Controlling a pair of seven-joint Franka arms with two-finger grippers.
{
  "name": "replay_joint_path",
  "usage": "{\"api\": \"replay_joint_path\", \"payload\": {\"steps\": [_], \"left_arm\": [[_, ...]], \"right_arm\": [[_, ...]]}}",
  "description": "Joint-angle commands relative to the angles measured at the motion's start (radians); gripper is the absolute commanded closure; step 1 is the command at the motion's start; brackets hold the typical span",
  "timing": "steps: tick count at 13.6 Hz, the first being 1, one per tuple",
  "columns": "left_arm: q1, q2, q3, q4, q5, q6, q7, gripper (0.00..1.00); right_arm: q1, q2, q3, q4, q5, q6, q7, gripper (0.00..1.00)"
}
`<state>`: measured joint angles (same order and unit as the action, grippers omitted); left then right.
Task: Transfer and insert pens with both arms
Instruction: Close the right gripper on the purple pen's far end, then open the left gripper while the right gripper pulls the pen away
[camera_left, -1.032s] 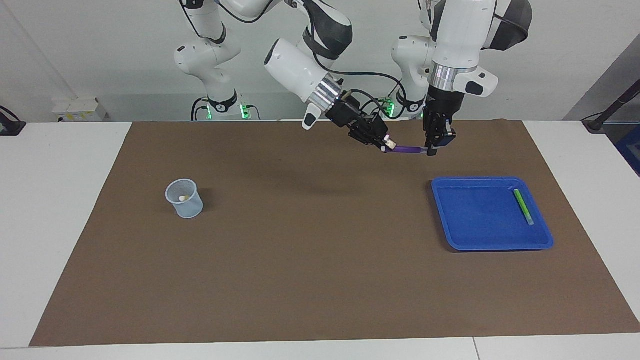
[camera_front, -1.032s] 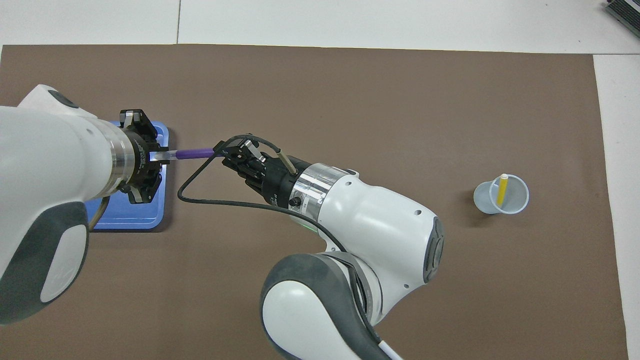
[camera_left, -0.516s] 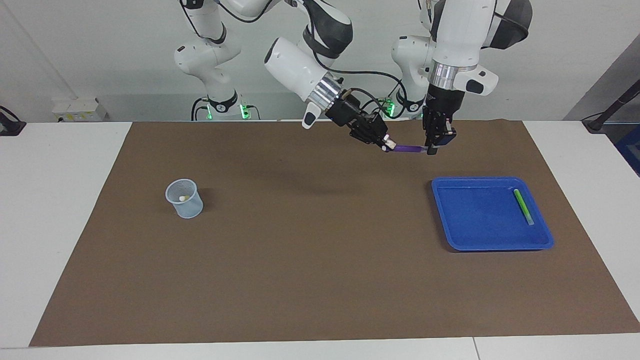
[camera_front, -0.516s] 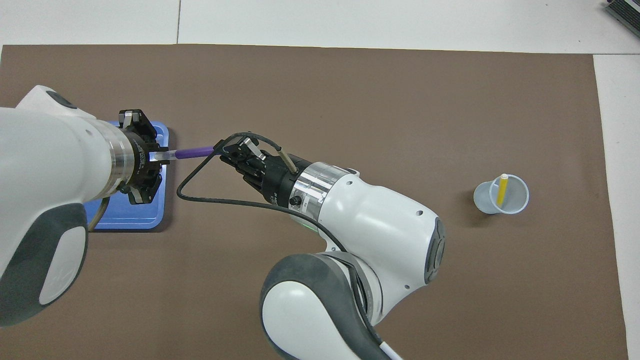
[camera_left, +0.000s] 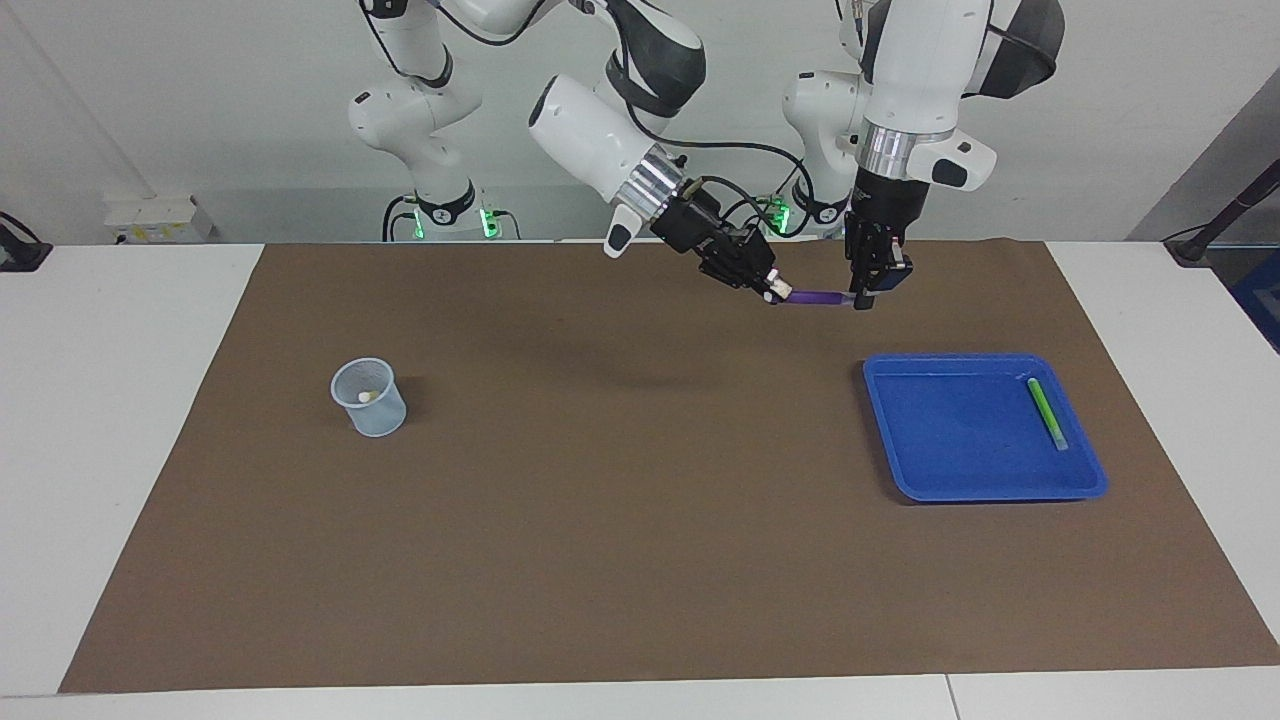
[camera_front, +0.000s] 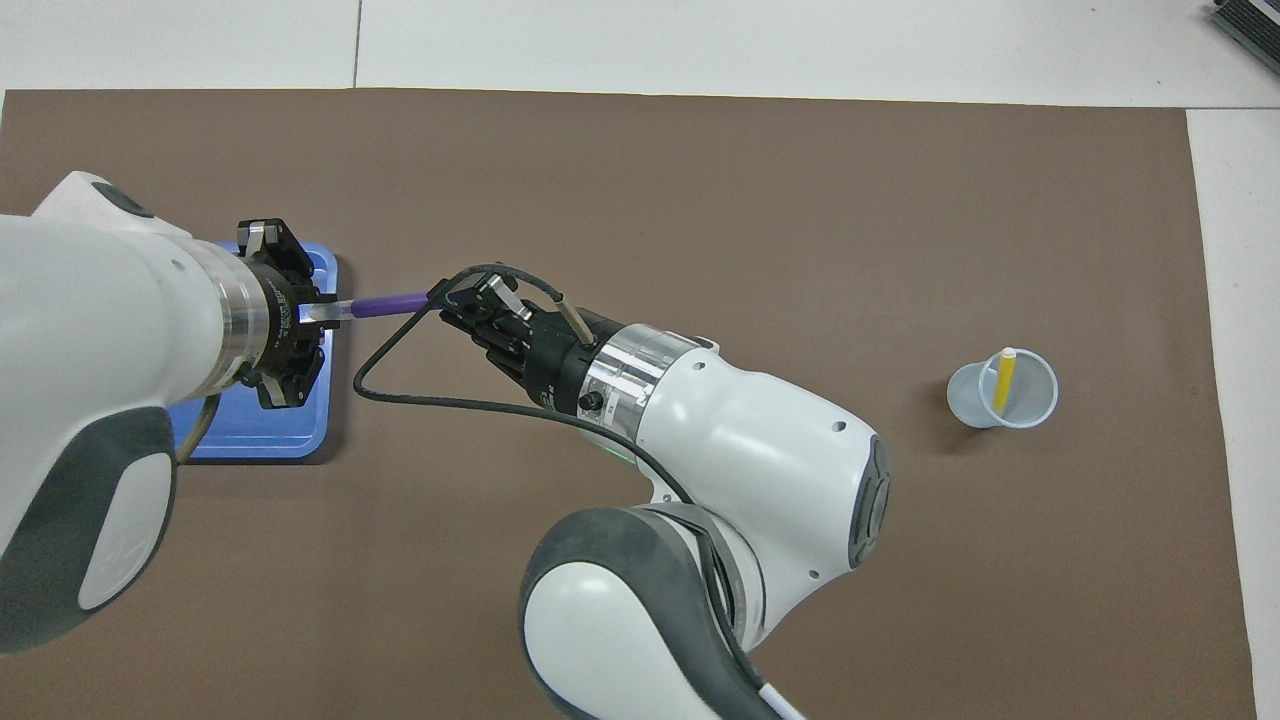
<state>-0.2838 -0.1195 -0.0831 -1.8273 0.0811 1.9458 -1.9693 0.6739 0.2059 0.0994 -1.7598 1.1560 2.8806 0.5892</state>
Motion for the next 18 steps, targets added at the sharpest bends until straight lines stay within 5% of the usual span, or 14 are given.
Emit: {"api": "replay_joint_path", "payload": {"steps": [1,4,5,6,12,18], "left_arm": [[-0.014,-0.023,0.003,-0.004,0.023,-0.018,-0.002,1.00],[-0.012,-0.028,0.005,-0.006,0.023,-0.019,-0.003,0.59],[-0.012,-0.031,0.005,-0.006,0.023,-0.019,-0.006,0.34],[-0.012,-0.032,0.005,-0.006,0.023,-0.019,-0.006,0.28],[-0.003,-0.046,0.008,-0.018,0.023,-0.018,0.047,0.28],[0.101,-0.077,0.020,-0.064,-0.078,-0.093,0.877,0.30]], "right_arm": [[-0.007,0.020,0.008,0.016,0.024,0.025,0.000,1.00],[-0.007,0.020,0.008,0.016,0.024,0.025,0.000,1.00],[-0.007,0.020,0.008,0.016,0.024,0.025,0.000,1.00],[-0.007,0.020,0.008,0.016,0.024,0.025,0.000,1.00],[-0.049,0.007,-0.001,-0.024,-0.018,-0.120,-0.169,1.00],[-0.200,-0.020,-0.001,-0.021,-0.455,-0.538,-0.221,1.00]]}}
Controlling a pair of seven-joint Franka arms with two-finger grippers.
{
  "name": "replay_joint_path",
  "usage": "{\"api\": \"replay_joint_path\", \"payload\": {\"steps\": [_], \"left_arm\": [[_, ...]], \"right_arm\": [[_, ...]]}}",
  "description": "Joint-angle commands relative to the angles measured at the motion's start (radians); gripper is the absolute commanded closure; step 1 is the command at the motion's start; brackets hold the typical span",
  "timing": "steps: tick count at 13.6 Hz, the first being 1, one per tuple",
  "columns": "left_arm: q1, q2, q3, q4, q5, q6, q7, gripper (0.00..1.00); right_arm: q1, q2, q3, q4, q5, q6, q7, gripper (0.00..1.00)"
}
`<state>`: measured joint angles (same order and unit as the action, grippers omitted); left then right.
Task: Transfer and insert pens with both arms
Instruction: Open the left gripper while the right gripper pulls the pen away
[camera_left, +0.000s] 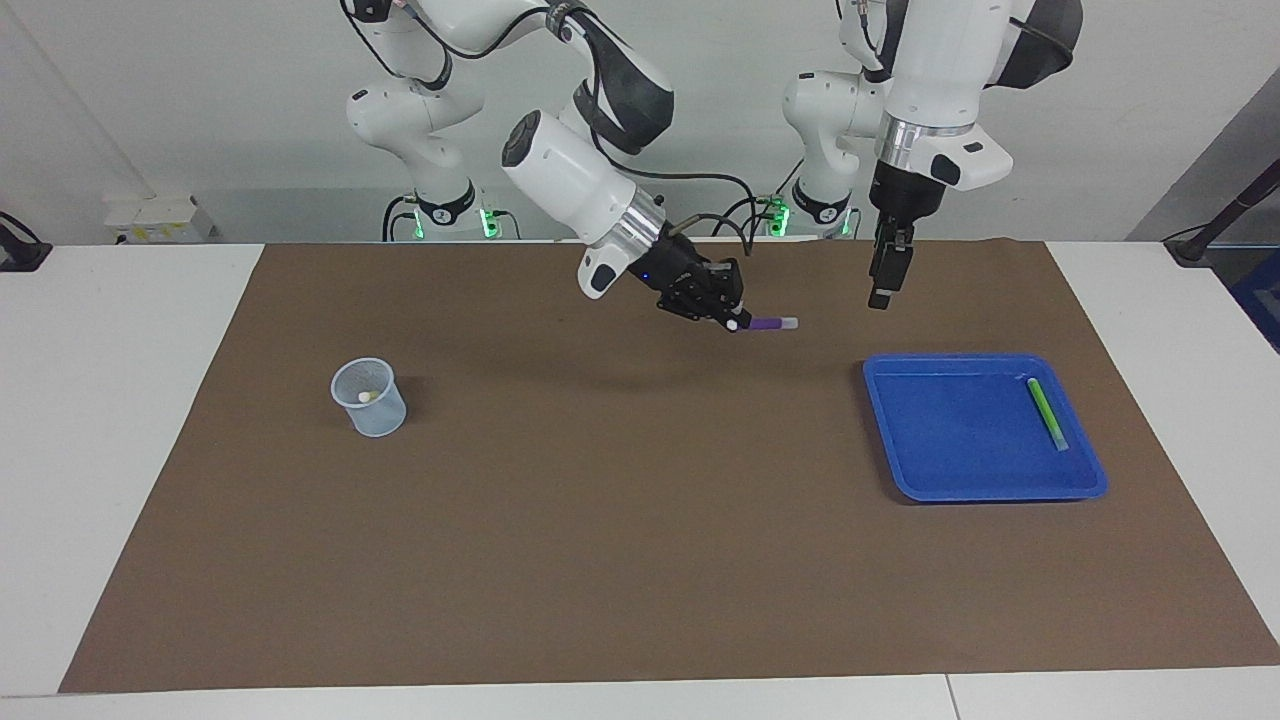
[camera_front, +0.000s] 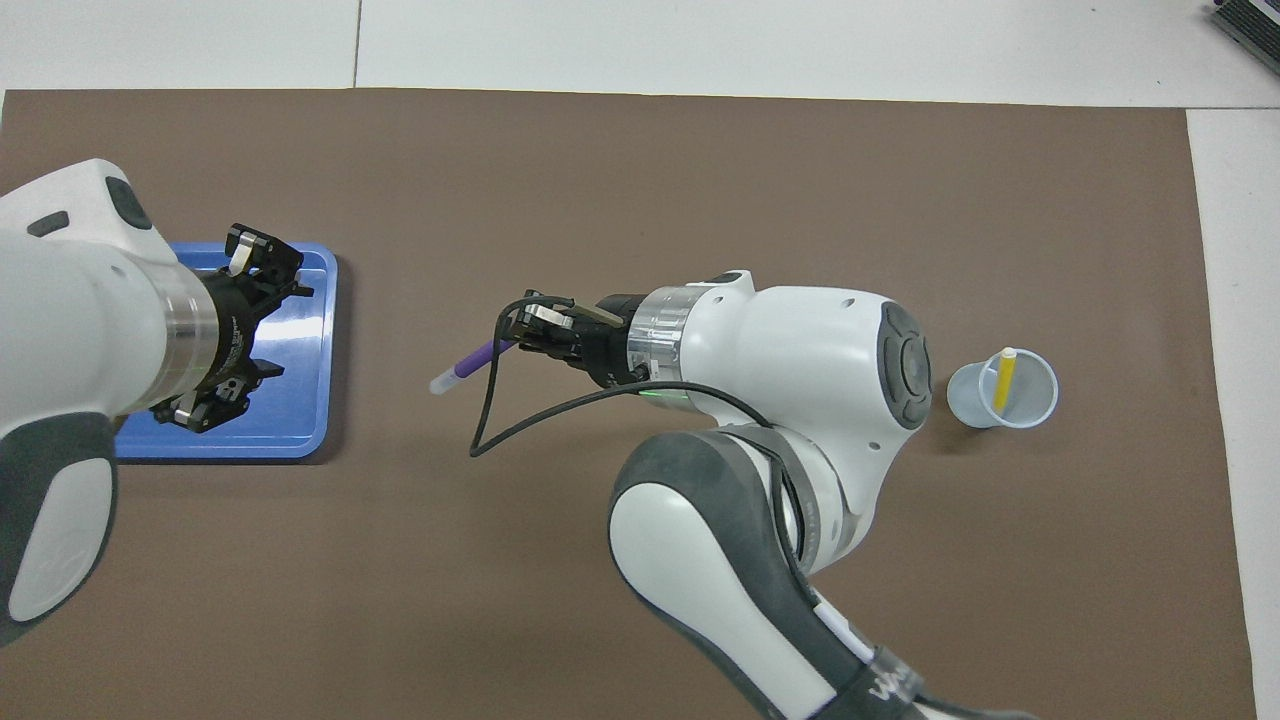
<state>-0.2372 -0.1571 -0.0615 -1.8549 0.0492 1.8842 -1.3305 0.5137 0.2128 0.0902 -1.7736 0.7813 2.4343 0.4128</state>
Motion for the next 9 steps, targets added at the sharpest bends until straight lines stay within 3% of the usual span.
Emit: {"api": "replay_joint_path", "payload": {"steps": [1,5,9], "left_arm": [[0.093,-0.050,-0.001,-0.049,-0.078,-0.036,0.386,0.31],[0.240,-0.071,-0.001,-0.092,-0.133,-0.062,0.871,0.33],[0.332,-0.058,0.003,-0.132,-0.143,-0.053,1.172,0.34]], "right_arm": [[-0.062,-0.033,0.008,-0.007,-0.117,-0.147,-0.072,1.00],[-0.138,-0.062,0.006,-0.007,-0.247,-0.338,-0.155,1.00],[-0.202,-0.092,0.008,-0.009,-0.420,-0.518,-0.245,1.00]]}}
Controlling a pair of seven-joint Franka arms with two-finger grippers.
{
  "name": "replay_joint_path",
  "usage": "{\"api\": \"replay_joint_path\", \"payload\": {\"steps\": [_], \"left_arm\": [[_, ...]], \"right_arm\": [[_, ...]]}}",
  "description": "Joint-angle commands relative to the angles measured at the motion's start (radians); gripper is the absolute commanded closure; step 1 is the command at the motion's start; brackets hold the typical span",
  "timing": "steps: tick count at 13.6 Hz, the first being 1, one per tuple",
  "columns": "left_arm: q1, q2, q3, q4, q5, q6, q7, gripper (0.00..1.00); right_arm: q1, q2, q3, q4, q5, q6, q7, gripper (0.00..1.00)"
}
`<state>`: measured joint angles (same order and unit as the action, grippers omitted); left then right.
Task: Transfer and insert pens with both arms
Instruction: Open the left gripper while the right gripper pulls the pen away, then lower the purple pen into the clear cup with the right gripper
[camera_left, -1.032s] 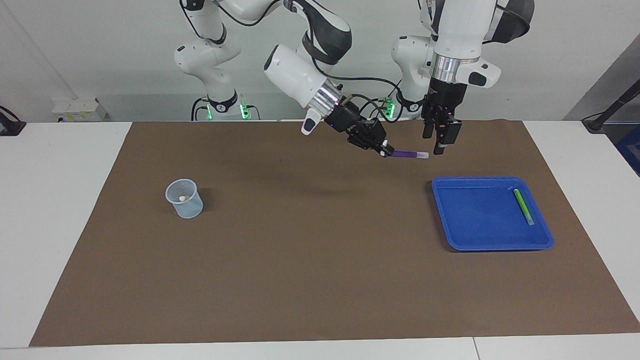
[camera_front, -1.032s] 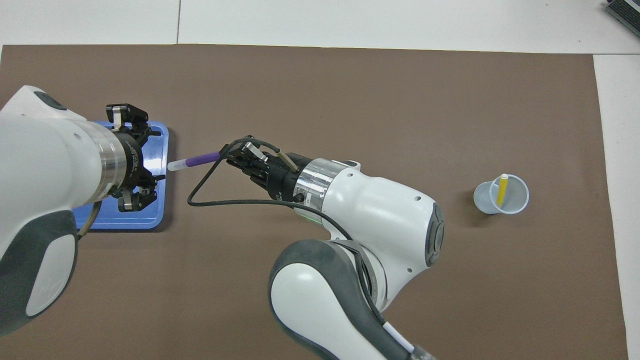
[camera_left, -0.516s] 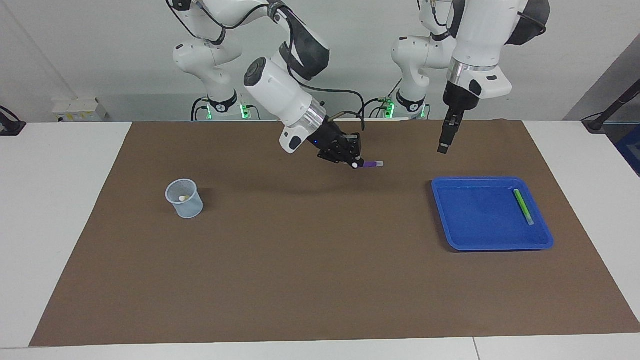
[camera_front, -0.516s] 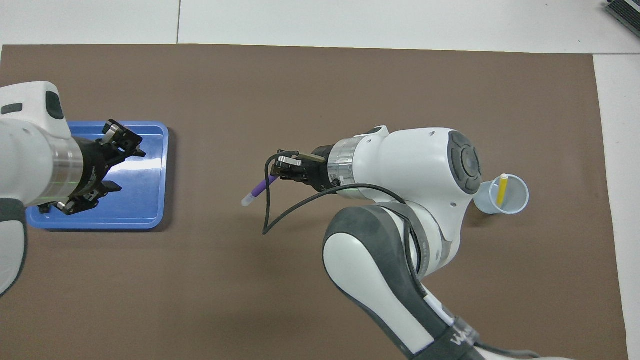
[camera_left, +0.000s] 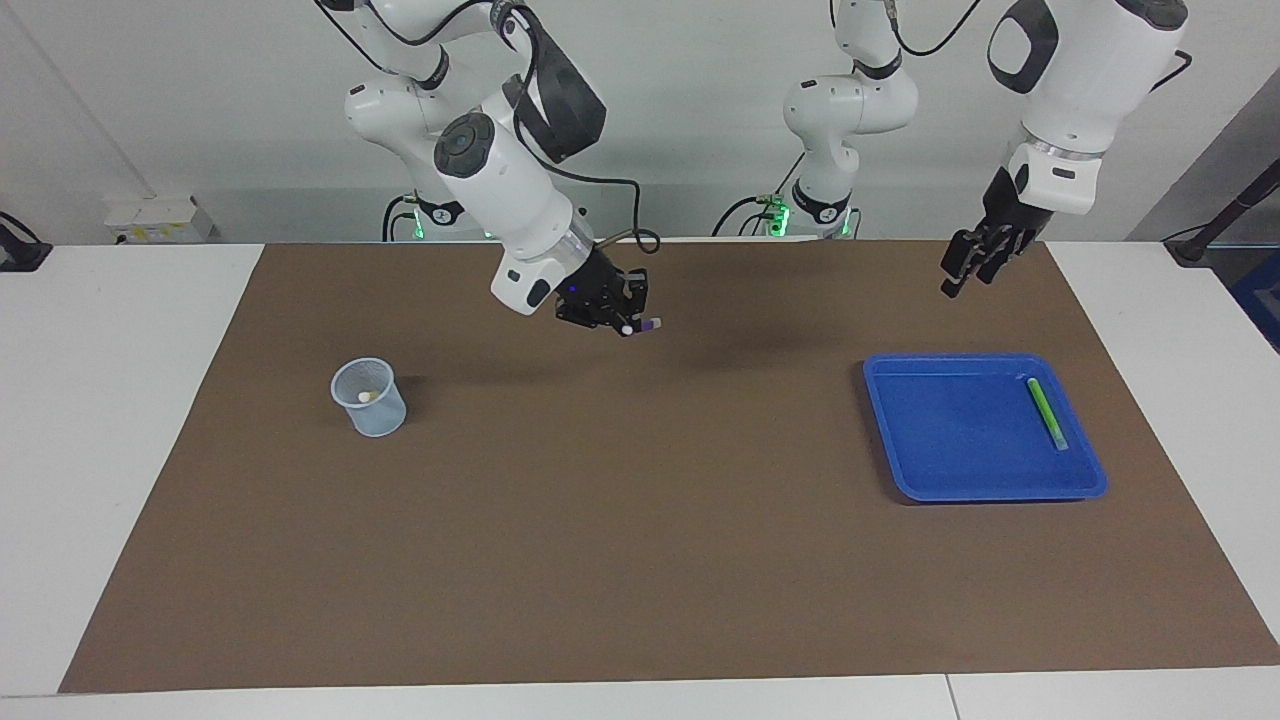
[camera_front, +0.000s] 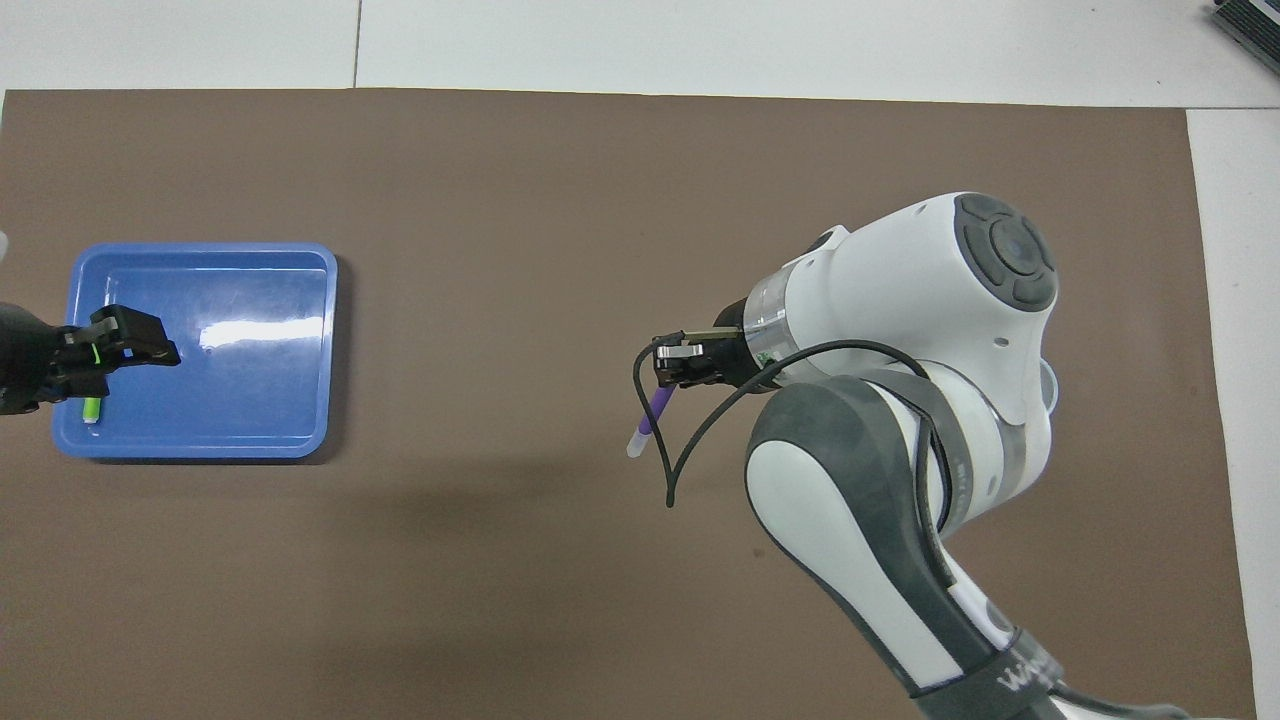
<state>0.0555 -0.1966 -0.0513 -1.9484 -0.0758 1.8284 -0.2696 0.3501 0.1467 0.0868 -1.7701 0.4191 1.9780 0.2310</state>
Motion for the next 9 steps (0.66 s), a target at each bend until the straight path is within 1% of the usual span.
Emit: {"api": "replay_joint_path", "payload": {"steps": [1,2,3,7,9], "left_arm": [[0.059,-0.011,-0.007,-0.046,-0.018,0.008,0.165,0.34],[0.081,0.002,-0.007,-0.046,-0.018,0.011,0.211,0.34],[0.098,0.017,-0.007,-0.046,-0.018,0.024,0.258,0.34],[0.156,0.095,-0.007,-0.046,-0.018,0.087,0.380,0.34],[0.181,0.137,-0.007,-0.044,-0.018,0.129,0.438,0.34]], "right_arm": [[-0.063,-0.036,0.011,-0.012,-0.087,-0.102,-0.099,1.00],[-0.081,-0.042,0.010,-0.012,-0.126,-0.141,-0.145,1.00],[-0.100,-0.058,0.011,-0.012,-0.190,-0.183,-0.198,1.00],[-0.174,-0.119,0.013,-0.025,-0.397,-0.355,-0.447,1.00],[-0.203,-0.128,0.013,-0.034,-0.526,-0.387,-0.595,1.00]]}}
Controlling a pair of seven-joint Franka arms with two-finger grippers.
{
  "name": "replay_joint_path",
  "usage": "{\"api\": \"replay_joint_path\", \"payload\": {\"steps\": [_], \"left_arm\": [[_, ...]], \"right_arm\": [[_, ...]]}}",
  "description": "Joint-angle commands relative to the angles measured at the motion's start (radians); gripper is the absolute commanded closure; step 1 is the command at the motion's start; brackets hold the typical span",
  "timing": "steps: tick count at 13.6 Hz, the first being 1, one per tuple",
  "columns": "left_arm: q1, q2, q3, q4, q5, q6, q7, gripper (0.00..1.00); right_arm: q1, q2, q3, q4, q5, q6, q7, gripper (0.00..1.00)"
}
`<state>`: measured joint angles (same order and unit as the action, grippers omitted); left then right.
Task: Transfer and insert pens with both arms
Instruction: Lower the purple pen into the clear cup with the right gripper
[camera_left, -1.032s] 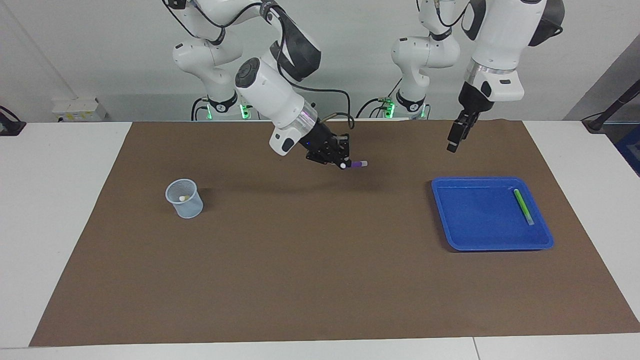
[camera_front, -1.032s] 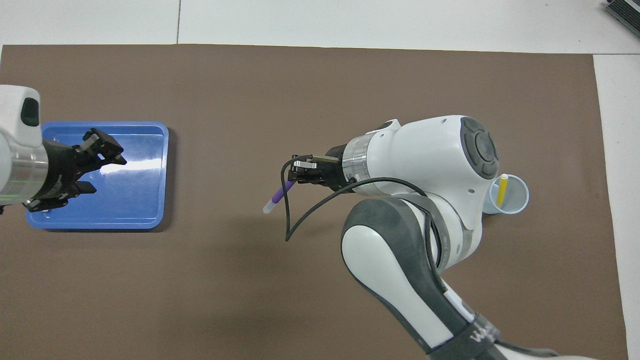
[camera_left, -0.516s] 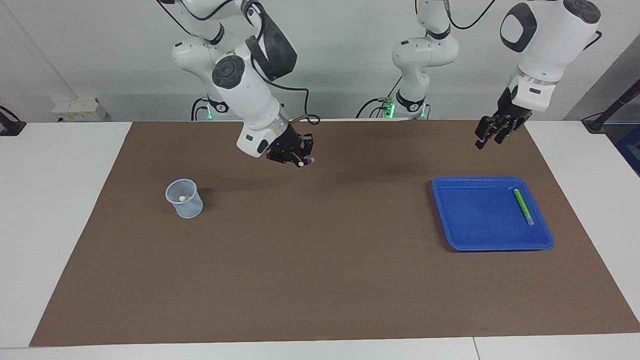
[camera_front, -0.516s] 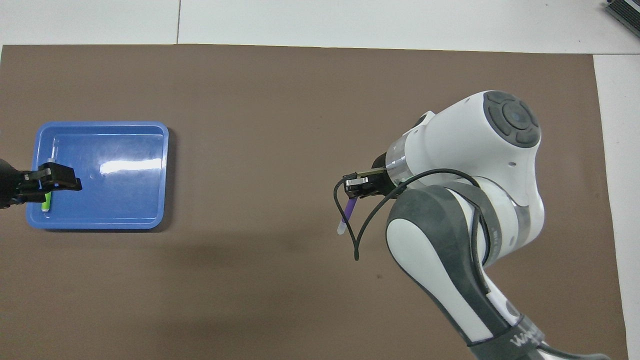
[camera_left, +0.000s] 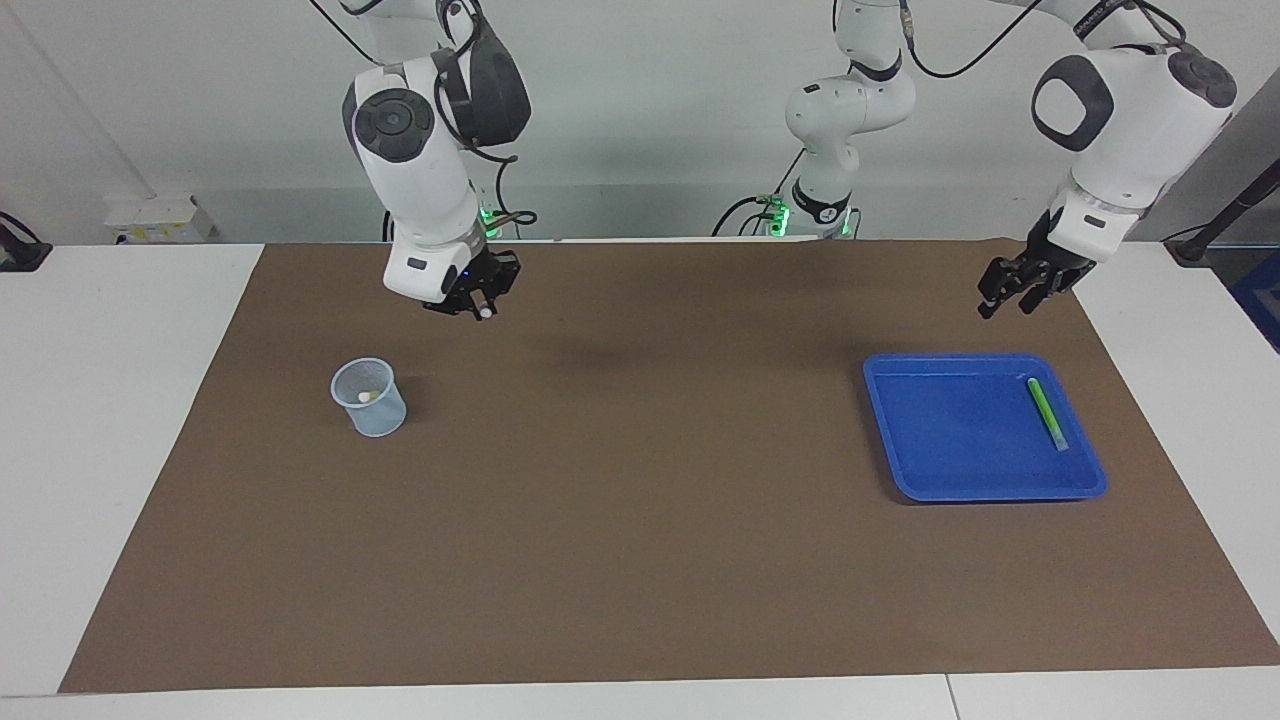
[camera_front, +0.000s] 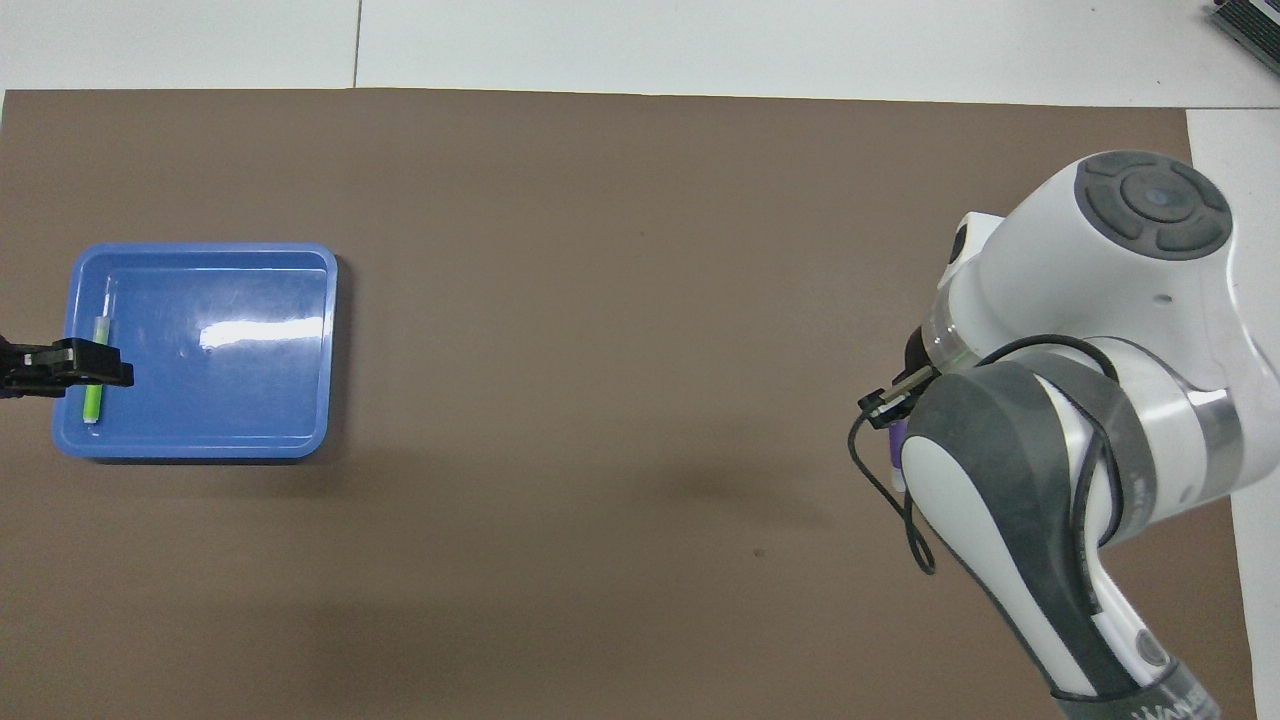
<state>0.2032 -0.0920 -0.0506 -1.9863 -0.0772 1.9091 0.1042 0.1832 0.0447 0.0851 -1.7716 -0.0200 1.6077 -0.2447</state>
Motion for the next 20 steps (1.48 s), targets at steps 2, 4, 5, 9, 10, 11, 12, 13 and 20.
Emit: {"api": "replay_joint_path", "payload": {"steps": [2,4,5,9,10,11,12,13,20], "left_arm": [[0.048,0.073,-0.008,0.000,-0.016,0.080,0.107,0.34],[0.050,0.103,-0.008,0.003,-0.016,0.102,0.132,0.34],[0.061,0.119,-0.008,0.003,-0.015,0.128,0.132,0.35],[0.086,0.184,-0.008,0.006,-0.015,0.198,0.175,0.37],[0.094,0.201,-0.008,0.009,-0.015,0.212,0.190,0.37],[0.096,0.219,-0.008,0.017,-0.015,0.223,0.209,0.37],[0.097,0.239,-0.008,0.027,-0.013,0.231,0.221,0.37],[0.102,0.262,-0.008,0.047,-0.013,0.235,0.236,0.37],[0.137,0.439,-0.008,0.159,-0.001,0.294,0.338,0.37]], "right_arm": [[-0.089,-0.037,0.016,-0.078,-0.149,0.032,-0.215,1.00],[-0.135,-0.040,0.016,-0.132,-0.176,0.170,-0.342,1.00],[-0.148,-0.043,0.016,-0.162,-0.201,0.232,-0.387,1.00],[-0.168,-0.058,0.016,-0.226,-0.232,0.346,-0.429,1.00],[-0.168,-0.051,0.016,-0.227,-0.232,0.371,-0.429,1.00],[-0.165,-0.045,0.016,-0.227,-0.232,0.389,-0.429,1.00],[-0.162,-0.040,0.016,-0.229,-0.232,0.405,-0.424,1.00],[-0.159,-0.042,0.018,-0.238,-0.232,0.417,-0.418,1.00],[-0.200,-0.081,0.018,-0.362,-0.216,0.492,-0.415,0.81]]}}
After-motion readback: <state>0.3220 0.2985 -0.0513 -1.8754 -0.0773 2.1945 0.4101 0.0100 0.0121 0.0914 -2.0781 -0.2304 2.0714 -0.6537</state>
